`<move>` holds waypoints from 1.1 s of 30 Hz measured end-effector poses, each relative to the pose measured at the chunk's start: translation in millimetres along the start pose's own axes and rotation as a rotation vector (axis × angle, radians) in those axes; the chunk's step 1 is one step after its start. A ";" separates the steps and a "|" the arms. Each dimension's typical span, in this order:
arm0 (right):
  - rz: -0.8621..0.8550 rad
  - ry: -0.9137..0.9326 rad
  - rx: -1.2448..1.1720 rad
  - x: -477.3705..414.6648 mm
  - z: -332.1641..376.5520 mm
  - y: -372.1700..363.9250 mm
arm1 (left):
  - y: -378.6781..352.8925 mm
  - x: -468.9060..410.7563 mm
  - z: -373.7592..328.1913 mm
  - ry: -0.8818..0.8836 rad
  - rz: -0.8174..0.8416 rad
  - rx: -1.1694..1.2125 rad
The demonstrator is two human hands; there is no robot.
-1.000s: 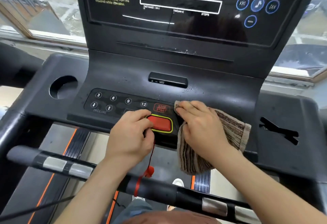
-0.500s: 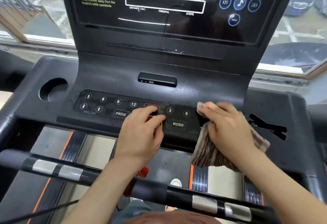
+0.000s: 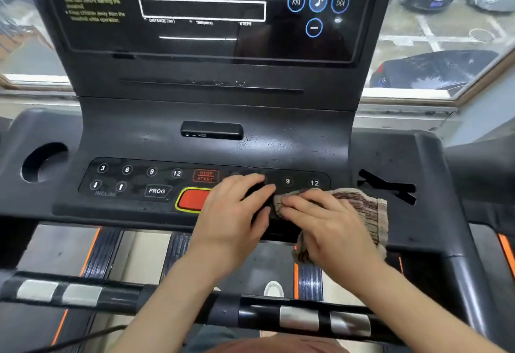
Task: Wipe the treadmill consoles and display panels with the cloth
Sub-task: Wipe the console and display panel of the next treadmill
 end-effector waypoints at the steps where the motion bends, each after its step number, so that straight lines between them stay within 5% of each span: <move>1: -0.024 -0.029 0.000 7.0 -18.2 8.1 | -3.5 0.1 -8.2 -0.041 0.013 0.011; 5: -0.057 -0.228 -0.003 -8.0 -62.3 10.1 | -14.8 -0.7 -24.5 -0.081 0.051 0.002; 10: -0.058 -0.094 -0.062 33.9 -30.5 17.8 | -23.7 -5.8 -40.8 -0.116 0.078 -0.028; 15: -0.130 -0.382 -0.046 18.7 -90.0 21.0 | -30.7 -9.0 -46.7 -0.083 0.099 -0.065; 20: -0.055 -0.211 -0.177 50.5 -25.3 9.5 | -27.9 -6.1 -45.0 -0.095 0.082 -0.009; 26: -0.005 -0.409 -0.141 0.2 -112.4 -6.8 | -23.8 -6.5 -43.3 -0.091 0.064 0.045; 30: -0.144 -0.507 -0.243 -4.2 -104.0 -8.1 | -23.1 -10.9 -42.5 -0.056 0.044 0.085; 33: -0.372 -0.781 -0.636 18.2 -113.6 1.2 | -31.7 -17.5 -53.7 0.058 0.192 0.023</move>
Point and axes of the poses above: each hand's wrist, its own x-axis away from the middle knuckle, its own y-axis out of the back of the hand, z = x × y, the point moved 9 cm from there along -x, towards the middle knuckle, and after that the axes turned 10 degrees about y, right-handed, at the moved point
